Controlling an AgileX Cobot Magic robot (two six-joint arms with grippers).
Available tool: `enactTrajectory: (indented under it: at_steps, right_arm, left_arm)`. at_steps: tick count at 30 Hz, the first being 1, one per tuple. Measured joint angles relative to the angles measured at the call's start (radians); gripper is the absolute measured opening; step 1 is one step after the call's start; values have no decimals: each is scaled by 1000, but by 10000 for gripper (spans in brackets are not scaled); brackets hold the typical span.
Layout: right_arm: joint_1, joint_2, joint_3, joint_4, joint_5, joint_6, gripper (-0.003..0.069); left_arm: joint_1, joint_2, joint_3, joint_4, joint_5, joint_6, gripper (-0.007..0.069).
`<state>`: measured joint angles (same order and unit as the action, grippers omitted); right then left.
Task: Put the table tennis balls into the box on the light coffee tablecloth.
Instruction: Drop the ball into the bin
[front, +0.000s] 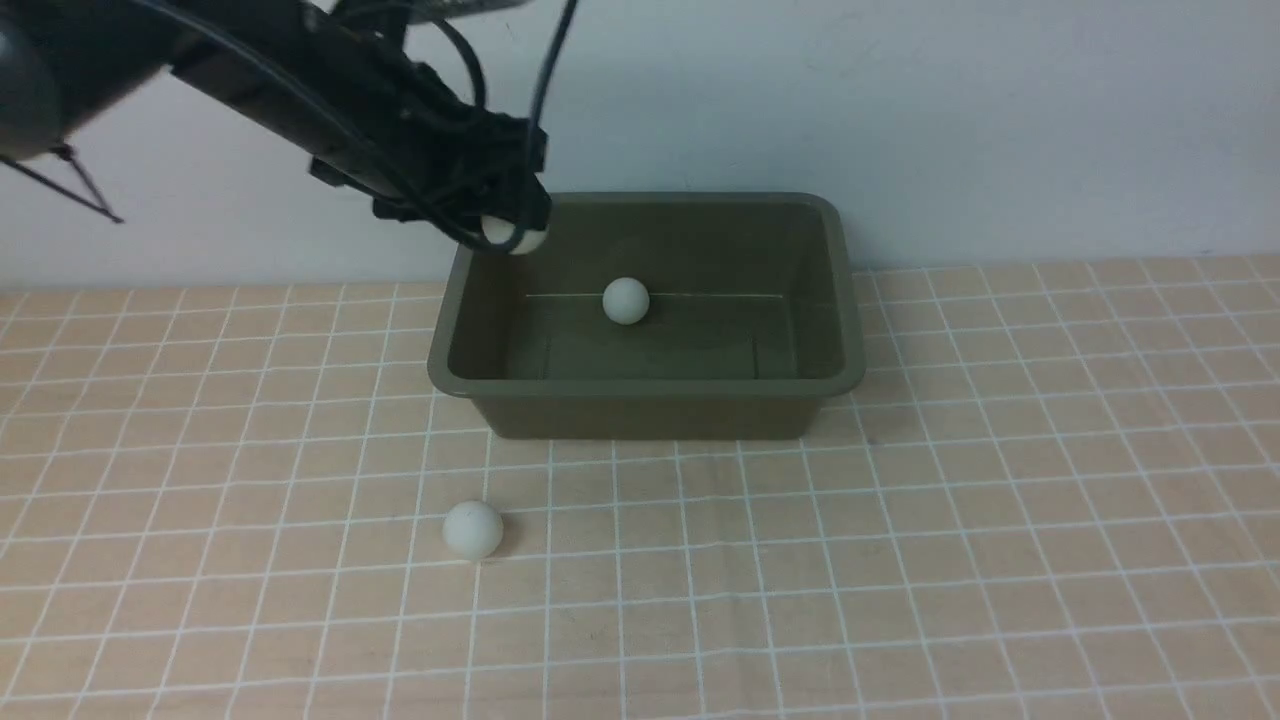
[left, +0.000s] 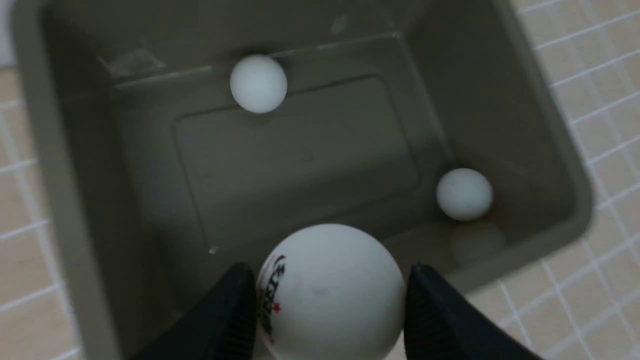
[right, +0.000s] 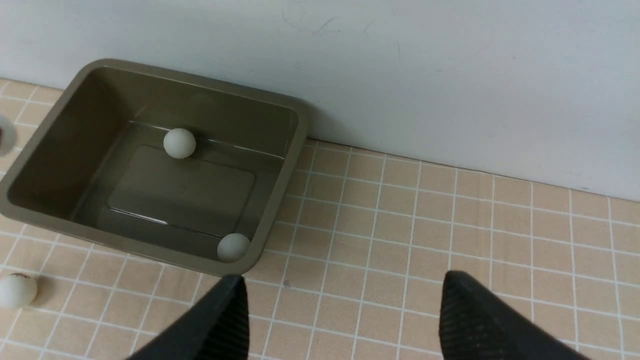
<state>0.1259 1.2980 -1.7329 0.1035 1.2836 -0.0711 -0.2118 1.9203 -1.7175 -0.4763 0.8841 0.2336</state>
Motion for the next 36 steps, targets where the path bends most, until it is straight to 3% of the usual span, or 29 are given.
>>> enactTrajectory:
  at_steps: [6, 10, 15, 26, 33, 36]
  right_arm:
    - [0, 0, 0, 3, 0, -2, 467]
    - [0, 0, 0, 3, 0, -2, 467]
    - [0, 0, 0, 3, 0, -2, 467]
    - [0, 0, 0, 4, 0, -2, 467]
    - [0, 0, 0, 4, 0, -2, 467]
    - [0, 0, 0, 4, 0, -2, 467]
  left_arm:
    - [-15, 223, -134, 26, 15, -6, 308]
    - [-26, 323, -238, 110, 62, -34, 308]
    - [-42, 351, -289, 178, 84, -73, 308]
    - [-63, 351, -295, 202, 135, -74, 311]
    - [-64, 355, -312, 202, 141, -74, 393]
    - [-64, 356, -373, 205, 212, -78, 405]
